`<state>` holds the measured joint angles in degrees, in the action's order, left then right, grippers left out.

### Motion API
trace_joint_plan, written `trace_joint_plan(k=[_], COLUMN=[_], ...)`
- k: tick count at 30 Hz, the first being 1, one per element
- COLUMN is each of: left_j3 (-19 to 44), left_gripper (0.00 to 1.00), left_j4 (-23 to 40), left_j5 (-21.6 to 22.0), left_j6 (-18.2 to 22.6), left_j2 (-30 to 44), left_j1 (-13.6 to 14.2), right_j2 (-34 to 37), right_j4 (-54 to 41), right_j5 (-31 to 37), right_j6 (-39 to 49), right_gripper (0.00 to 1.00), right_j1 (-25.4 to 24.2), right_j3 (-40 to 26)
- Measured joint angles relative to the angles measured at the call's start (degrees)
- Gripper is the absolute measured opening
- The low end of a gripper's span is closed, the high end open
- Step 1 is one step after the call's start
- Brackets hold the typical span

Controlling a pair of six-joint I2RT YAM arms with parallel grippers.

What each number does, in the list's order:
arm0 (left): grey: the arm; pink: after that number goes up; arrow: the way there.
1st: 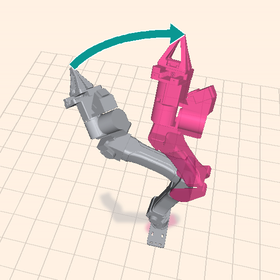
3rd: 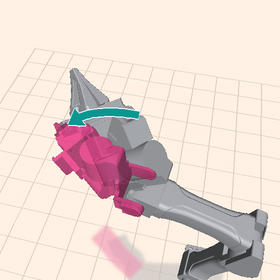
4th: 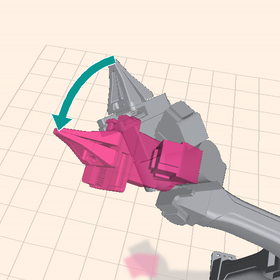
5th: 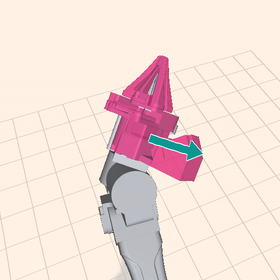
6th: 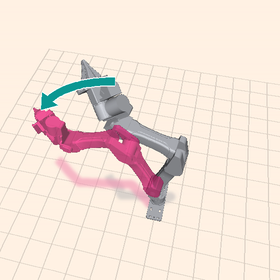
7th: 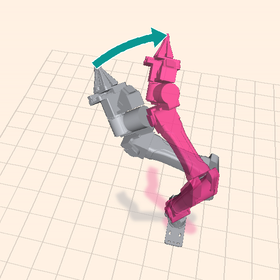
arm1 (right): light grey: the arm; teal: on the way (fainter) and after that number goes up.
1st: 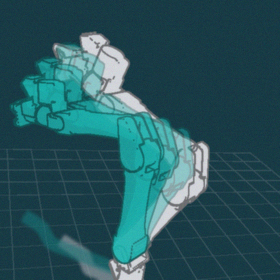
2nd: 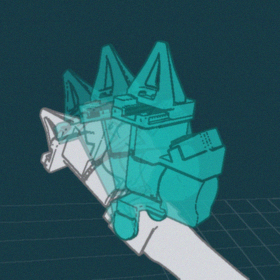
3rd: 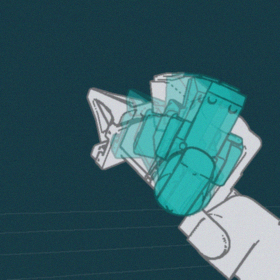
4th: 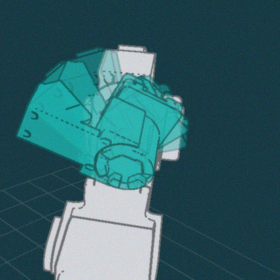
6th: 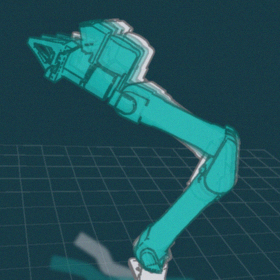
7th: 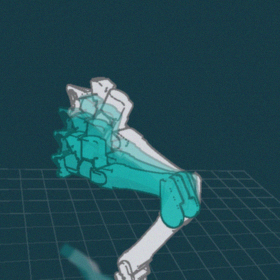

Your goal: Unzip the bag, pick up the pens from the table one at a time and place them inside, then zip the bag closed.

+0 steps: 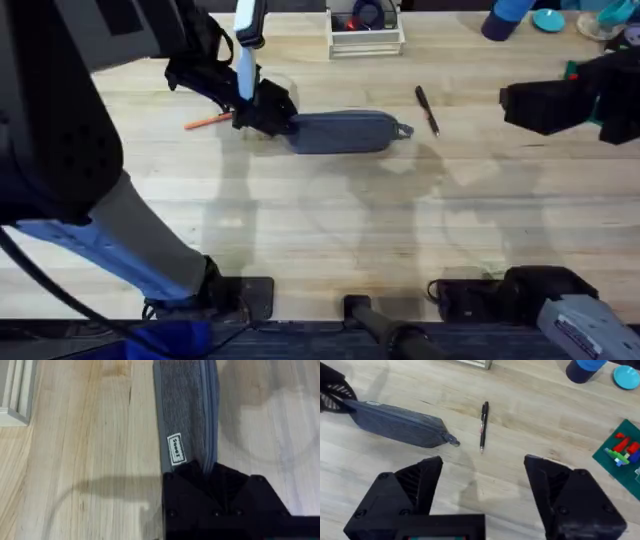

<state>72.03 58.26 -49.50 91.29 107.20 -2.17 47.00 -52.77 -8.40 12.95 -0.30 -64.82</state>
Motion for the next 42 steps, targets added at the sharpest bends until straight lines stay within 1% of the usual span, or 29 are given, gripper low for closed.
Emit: trace_joint_plan(k=[6,11,15,19,28,34,42], left_j3=[0.0,0.0,0.0,0.0,0.0,0.0,0.0], left_gripper=[0.043,0.043,0.043,0.043,0.043,0.043,0.043], left_j4=[0.0,0.0,0.0,0.0,0.0,0.0,0.0], left_j5=[0.0,0.0,0.0,0.0,0.0,0.0,0.0], left_j6=[0.0,0.02,0.01,0.02,0.02,0.01,0.02], left_j2=[0.0,-0.01,0.0,0.0,-0.01,0.0,0.0], left_j1=[0.0,0.0,0.0,0.0,0.0,0.0,0.0], right_j2=[-0.02,0.0,1.28,4.83,16.32,21.93,27.74], right_j4=[0.0,-0.02,-0.04,-0.41,-2.46,-2.86,-7.18], right_j5=[-0.06,-2.37,-5.4,-8.68,-16.58,-18.14,-18.6], right_j6=[3.65,11.24,18.93,26.99,44.14,52.74,61.94], right_gripper=[0.997,0.998,0.998,0.998,0.997,0.998,0.998], right_j1=[0.0,0.0,0.0,0.0,0.0,0.0,0.0], right_j3=[0.0,0.0,-0.02,-0.02,-0.02,-0.02,-0.02])
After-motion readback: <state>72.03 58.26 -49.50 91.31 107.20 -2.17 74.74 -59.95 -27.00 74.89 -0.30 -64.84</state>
